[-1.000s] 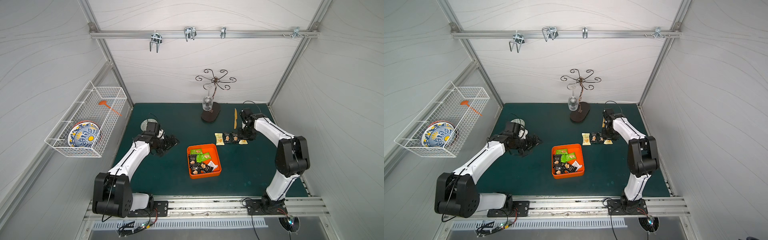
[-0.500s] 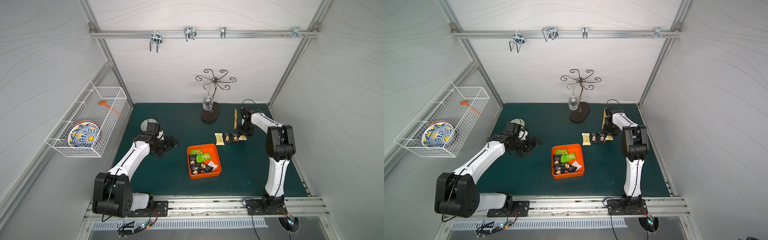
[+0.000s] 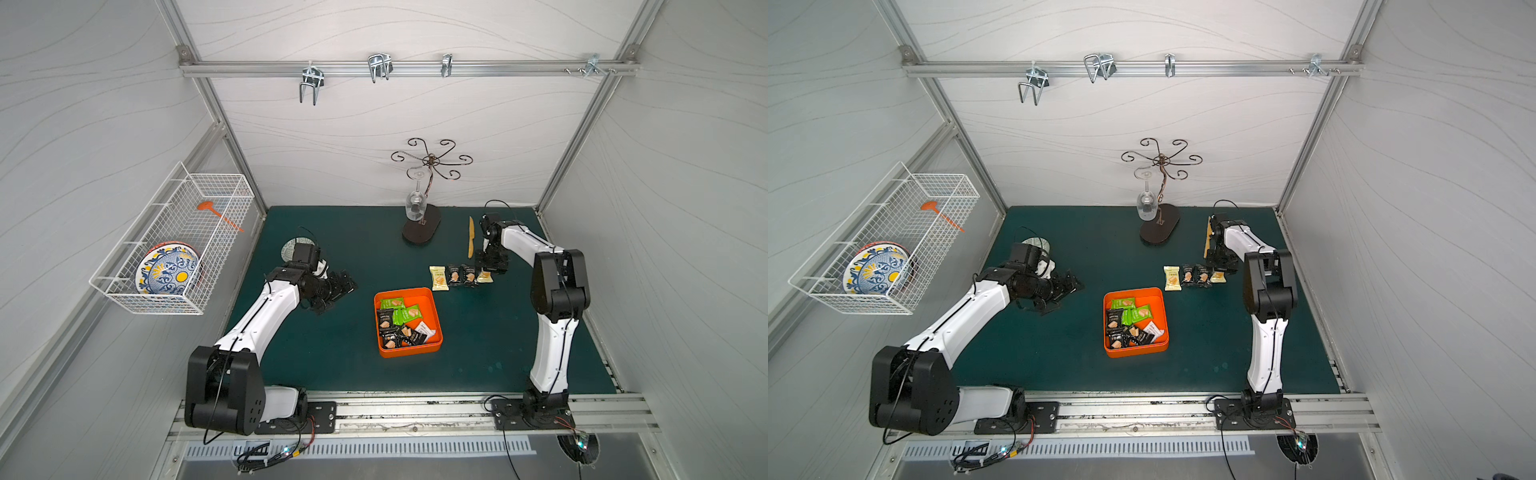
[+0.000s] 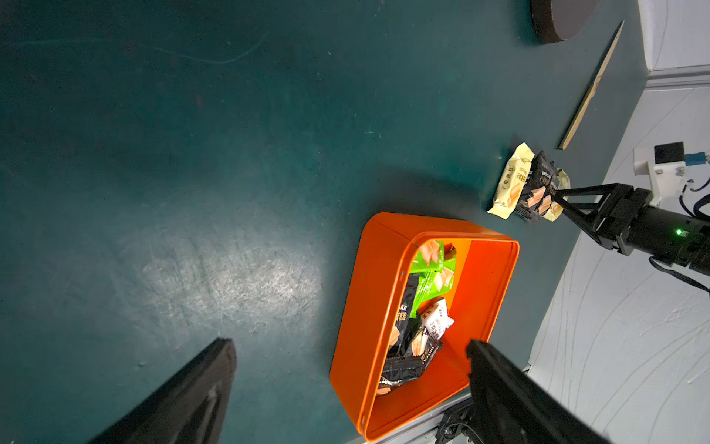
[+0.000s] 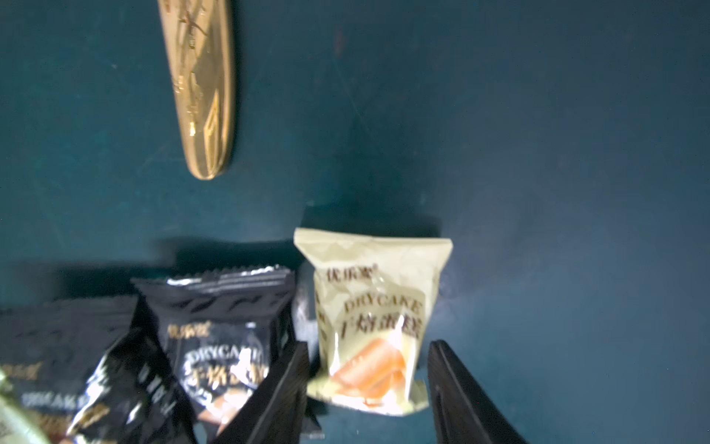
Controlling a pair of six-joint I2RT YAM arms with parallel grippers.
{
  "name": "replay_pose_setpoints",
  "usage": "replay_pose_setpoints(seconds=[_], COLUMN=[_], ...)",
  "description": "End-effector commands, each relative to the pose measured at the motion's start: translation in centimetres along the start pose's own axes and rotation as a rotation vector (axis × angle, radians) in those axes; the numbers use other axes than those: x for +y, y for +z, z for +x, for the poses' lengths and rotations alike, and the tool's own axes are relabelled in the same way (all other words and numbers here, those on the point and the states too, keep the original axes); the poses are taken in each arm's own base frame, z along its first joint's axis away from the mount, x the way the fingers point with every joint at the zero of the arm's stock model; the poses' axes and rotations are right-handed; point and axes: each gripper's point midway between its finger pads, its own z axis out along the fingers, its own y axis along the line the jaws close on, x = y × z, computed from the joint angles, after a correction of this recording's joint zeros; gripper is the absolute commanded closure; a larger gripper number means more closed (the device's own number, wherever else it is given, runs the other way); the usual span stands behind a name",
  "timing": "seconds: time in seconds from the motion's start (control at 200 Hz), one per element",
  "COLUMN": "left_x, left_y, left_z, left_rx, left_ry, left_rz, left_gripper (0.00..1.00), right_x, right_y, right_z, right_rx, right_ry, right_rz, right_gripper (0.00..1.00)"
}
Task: Take the cookies out of the storage box
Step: Place the cookie at the center of the board.
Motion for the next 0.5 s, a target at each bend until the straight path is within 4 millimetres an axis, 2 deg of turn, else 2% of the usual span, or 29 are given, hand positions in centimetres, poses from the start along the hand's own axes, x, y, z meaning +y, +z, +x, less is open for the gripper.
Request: replay_pose_setpoints(seconds=[0.0,0.105,0.25,0.395,0.495], left_x=[-1.5,-2.5,-4.2,-4.5,-4.9], left_y=[-1.9,-3.0,-3.6,-3.8,-3.6], left_z=[-0.8,-0.1,2.3,4.8,7.0], left_rx=[-0.041,-0.052,-0.029,0.009,0.037], left_ry=[0.079,0.164,0.310,0.365,0.343], left_rz=[-0.006,-0.040,-0.091,-0.145,-0.133], left_gripper=[0.02,0.03,0.06,0.15,0.19], right_x=[-0.7,0.2,3.8,8.0,9.7], right_y=[-5.0,-7.7,-10.8,-12.9,-13.4], right_z=[0.1,1.3,4.4,8.4,10.8], right_rx=[-0.070,-0.111,-0.155,-0.172,-0.176], right_ry=[0.007,-0.008,-0.062,-0.139,-0.188], right_rz=[0.031,0.018,-0.067,-0.162,-0.174], right_gripper=[0.44,0.44,0.44,0.44,0.43])
